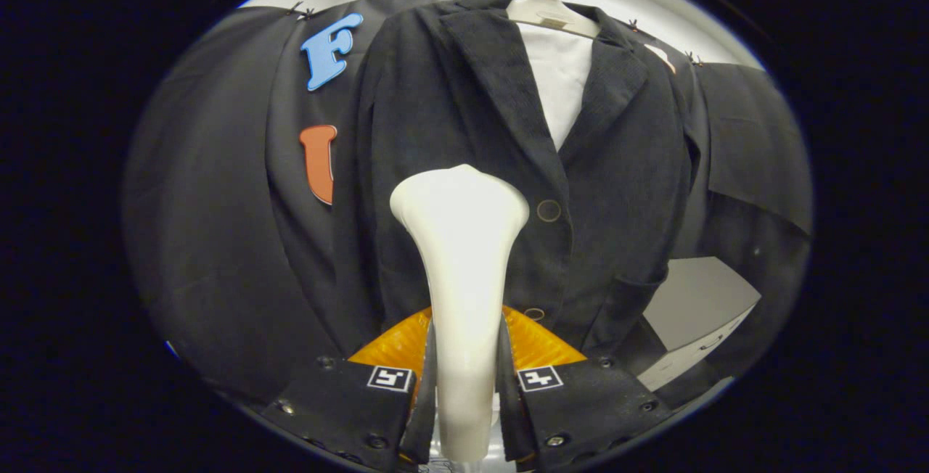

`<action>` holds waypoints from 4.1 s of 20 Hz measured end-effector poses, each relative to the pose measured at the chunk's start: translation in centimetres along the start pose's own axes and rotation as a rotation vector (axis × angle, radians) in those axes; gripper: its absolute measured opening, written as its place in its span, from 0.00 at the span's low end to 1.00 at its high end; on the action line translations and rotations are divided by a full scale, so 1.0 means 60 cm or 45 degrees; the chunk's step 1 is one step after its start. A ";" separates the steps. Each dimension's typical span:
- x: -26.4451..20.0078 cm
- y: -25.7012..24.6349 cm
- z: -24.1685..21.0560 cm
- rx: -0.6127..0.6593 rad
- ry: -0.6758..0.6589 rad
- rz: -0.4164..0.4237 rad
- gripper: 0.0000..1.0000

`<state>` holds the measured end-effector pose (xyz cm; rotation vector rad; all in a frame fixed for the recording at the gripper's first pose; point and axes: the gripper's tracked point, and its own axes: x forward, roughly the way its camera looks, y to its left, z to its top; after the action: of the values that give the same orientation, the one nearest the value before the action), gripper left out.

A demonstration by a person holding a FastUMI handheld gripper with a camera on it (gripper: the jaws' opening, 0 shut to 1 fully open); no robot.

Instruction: Iron the clothes twice with a garment steamer, once on the left side and once on the right side.

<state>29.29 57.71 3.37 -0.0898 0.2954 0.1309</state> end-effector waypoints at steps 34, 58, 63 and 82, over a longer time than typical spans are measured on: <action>0.100 -0.003 -0.387 -0.036 0.397 0.013 0.39; -0.163 -0.339 -0.178 0.042 0.097 0.207 0.39; -0.262 -0.557 -0.191 0.100 0.053 0.134 0.39; -0.503 -0.901 -0.443 0.104 0.032 0.026 0.39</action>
<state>0.79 -1.98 -9.30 -0.0076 0.3266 0.1377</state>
